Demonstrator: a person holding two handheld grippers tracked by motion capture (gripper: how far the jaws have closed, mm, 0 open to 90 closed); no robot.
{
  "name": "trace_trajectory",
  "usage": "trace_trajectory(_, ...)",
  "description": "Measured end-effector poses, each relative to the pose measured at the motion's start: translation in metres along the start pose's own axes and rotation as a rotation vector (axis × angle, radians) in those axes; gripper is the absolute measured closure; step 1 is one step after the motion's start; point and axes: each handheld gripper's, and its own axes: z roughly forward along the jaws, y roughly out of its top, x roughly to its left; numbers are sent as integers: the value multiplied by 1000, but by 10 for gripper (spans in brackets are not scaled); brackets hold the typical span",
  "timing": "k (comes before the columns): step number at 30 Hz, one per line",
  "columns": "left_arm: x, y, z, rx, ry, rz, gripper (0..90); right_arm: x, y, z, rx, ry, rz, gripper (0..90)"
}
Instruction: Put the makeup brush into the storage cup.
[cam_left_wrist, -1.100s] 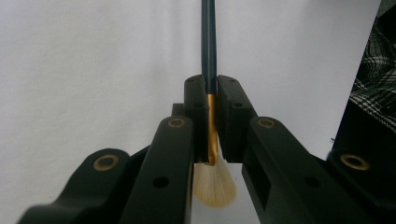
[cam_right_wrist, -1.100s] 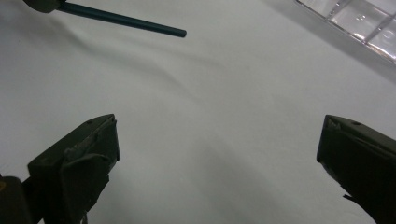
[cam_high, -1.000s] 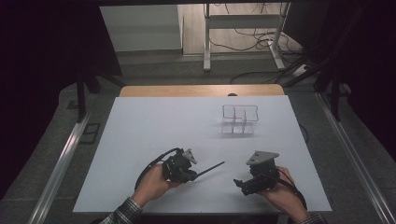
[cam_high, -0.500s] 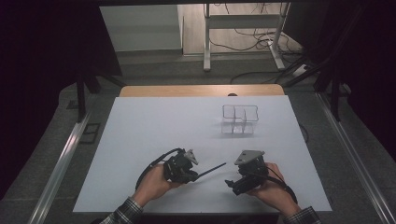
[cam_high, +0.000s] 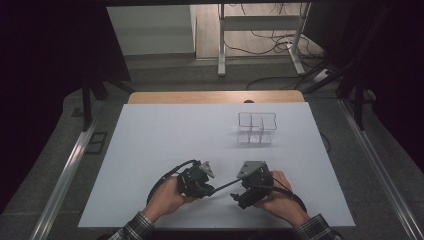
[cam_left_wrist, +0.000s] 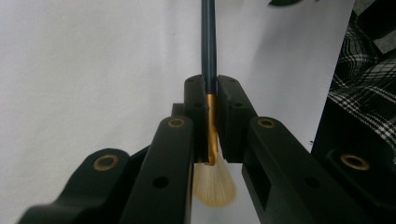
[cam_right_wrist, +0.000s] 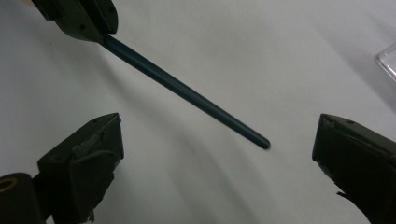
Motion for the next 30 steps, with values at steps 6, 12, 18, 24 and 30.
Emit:
trace_trajectory(6, -1, 1, -1, 2, -6, 5, 837, 5, 5, 6, 13, 20, -57, 103)
trace_trajectory(12, -2, 2, 0, 2, -17, 8, 838, 8, 9, 9, 11, 24, -89, 146)
trace_trajectory(18, -2, 3, 0, 5, -21, 8, 837, 14, 13, 14, 11, 34, -130, 196)
trace_trajectory(24, -4, 3, 1, -15, -26, -16, 837, 19, 16, 17, 6, 49, -184, 261)
trace_trajectory(30, -5, 4, 1, -13, -31, -17, 837, 21, 18, 19, -1, 63, -195, 345)
